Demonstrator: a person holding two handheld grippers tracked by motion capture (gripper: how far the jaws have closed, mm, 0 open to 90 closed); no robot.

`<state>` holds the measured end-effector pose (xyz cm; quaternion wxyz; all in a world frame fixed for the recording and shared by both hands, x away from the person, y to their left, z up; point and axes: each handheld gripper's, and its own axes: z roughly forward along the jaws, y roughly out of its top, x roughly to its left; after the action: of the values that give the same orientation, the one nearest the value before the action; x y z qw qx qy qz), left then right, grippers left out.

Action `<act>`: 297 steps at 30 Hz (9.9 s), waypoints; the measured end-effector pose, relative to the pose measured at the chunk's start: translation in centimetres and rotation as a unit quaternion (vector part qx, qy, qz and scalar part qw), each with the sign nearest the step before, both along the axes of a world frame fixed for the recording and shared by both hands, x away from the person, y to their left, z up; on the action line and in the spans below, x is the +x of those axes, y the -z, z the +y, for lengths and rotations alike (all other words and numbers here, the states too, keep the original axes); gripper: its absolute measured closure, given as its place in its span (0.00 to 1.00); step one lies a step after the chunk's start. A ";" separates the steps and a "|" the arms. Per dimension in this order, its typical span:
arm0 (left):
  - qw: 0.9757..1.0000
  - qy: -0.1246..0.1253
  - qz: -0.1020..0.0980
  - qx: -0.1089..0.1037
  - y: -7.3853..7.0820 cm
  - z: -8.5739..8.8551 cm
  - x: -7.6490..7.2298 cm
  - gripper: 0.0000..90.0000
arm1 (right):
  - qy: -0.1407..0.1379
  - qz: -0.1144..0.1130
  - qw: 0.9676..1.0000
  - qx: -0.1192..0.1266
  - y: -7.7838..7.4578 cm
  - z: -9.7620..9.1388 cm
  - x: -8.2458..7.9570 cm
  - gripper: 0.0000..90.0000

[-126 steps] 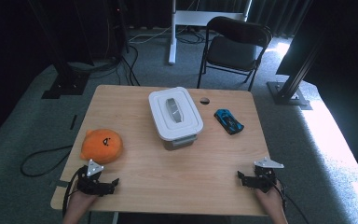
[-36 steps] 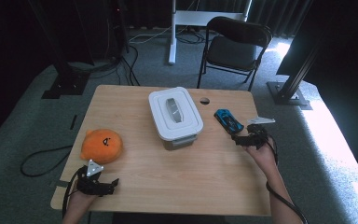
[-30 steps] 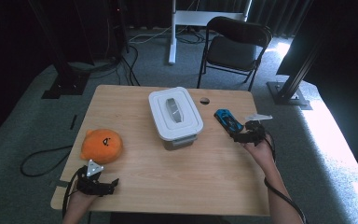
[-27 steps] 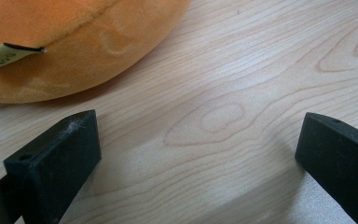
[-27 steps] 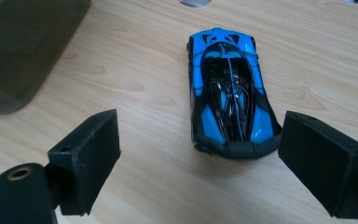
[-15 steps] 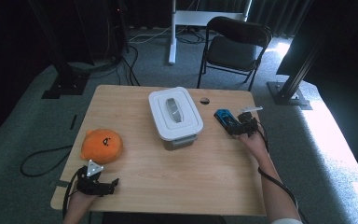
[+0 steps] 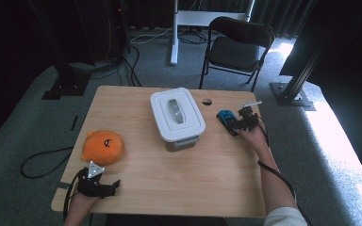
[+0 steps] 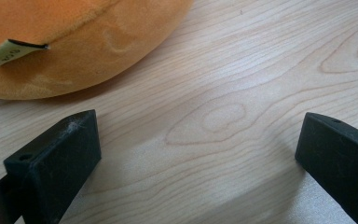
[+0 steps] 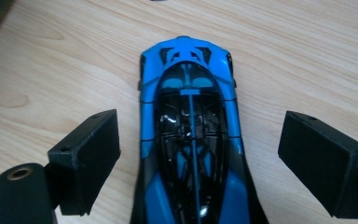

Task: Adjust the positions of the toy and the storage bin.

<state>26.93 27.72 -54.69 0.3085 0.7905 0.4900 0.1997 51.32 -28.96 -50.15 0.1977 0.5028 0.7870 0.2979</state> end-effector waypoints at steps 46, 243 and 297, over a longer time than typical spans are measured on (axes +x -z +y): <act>1.000 -0.012 0.000 -0.001 0.0 0.1 -0.2 0.00 | -0.013 0.047 0.999 -0.010 2.8 0.9 1.8 0.28; 0.996 -0.045 -0.042 -0.058 -2.9 8.5 2.8 0.54 | -0.014 -0.033 0.999 0.026 4.8 3.1 -19.0 0.15; 0.996 -0.019 -0.019 -0.085 -3.4 -2.7 2.9 0.83 | -0.014 -0.034 0.999 0.025 4.8 3.1 -19.0 0.15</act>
<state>29.85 24.99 -51.26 0.3793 0.7481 0.5145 0.1781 32.33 -25.82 -54.97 0.2071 0.4861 0.7791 0.3373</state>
